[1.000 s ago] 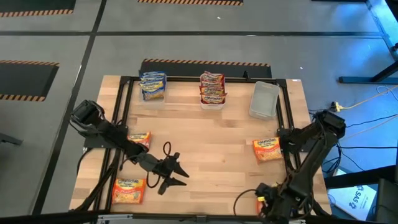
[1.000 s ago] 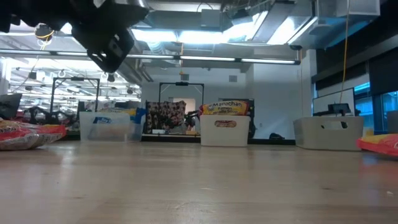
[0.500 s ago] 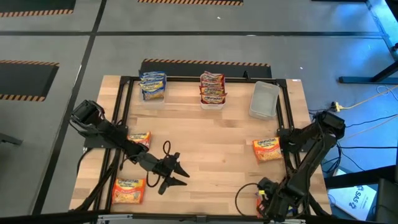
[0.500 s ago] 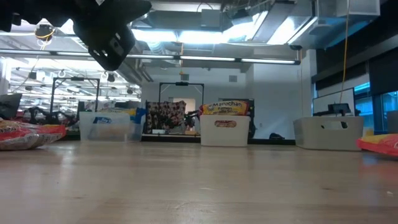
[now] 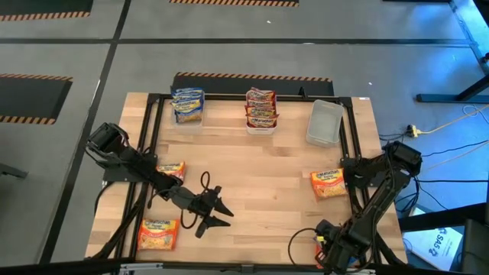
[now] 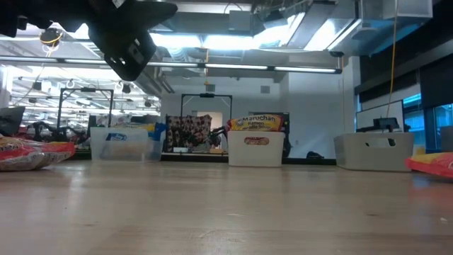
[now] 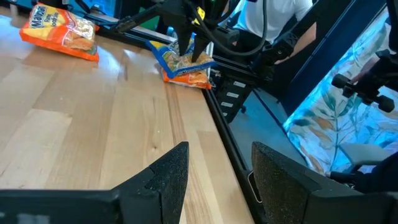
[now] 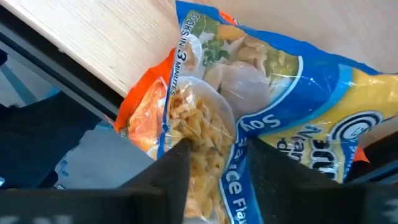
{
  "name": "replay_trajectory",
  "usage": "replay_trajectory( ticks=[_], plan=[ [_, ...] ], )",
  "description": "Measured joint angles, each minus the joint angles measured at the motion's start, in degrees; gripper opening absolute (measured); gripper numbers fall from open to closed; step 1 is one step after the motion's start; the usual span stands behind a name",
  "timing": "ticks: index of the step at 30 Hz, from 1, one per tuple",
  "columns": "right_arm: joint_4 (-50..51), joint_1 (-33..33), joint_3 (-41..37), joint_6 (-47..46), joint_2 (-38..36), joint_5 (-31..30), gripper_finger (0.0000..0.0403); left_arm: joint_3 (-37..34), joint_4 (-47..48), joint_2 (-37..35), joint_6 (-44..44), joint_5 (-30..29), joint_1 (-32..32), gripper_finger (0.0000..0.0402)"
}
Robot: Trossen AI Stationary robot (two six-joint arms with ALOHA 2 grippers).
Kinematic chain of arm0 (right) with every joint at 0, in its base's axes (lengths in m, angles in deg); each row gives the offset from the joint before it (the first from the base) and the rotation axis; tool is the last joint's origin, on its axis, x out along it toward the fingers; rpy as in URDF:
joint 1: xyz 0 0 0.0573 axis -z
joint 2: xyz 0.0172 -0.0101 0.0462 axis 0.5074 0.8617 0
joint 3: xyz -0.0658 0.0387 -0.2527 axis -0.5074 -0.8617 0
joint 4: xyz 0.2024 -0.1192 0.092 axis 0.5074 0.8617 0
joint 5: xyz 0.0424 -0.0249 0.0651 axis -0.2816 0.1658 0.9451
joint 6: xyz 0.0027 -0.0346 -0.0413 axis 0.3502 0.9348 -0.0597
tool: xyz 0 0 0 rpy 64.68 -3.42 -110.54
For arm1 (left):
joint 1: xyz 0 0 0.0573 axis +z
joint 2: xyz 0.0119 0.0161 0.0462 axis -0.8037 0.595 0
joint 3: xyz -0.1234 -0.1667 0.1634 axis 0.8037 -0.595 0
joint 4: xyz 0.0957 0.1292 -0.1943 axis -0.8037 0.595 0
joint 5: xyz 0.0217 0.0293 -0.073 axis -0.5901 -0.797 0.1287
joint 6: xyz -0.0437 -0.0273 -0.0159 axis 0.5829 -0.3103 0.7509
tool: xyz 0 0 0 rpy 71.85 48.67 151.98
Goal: Sort Maruchan noodles
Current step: Put the blue noodle pack into the transparent bin
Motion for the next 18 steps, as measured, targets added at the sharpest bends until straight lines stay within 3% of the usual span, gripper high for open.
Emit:
replay_trajectory(
  ticks=[9,18],
  plan=[
    [0.1,0.0,0.0,1.8,0.2,-0.4,0.0010,0.0,0.0,0.0,0.0,0.0,0.0,0.0169],
    [11.1,1.0,7.7,9.2,0.3,-0.5,0.0001,0.0,0.0,0.0,0.0,0.0,0.0,0.0169]
  ],
)
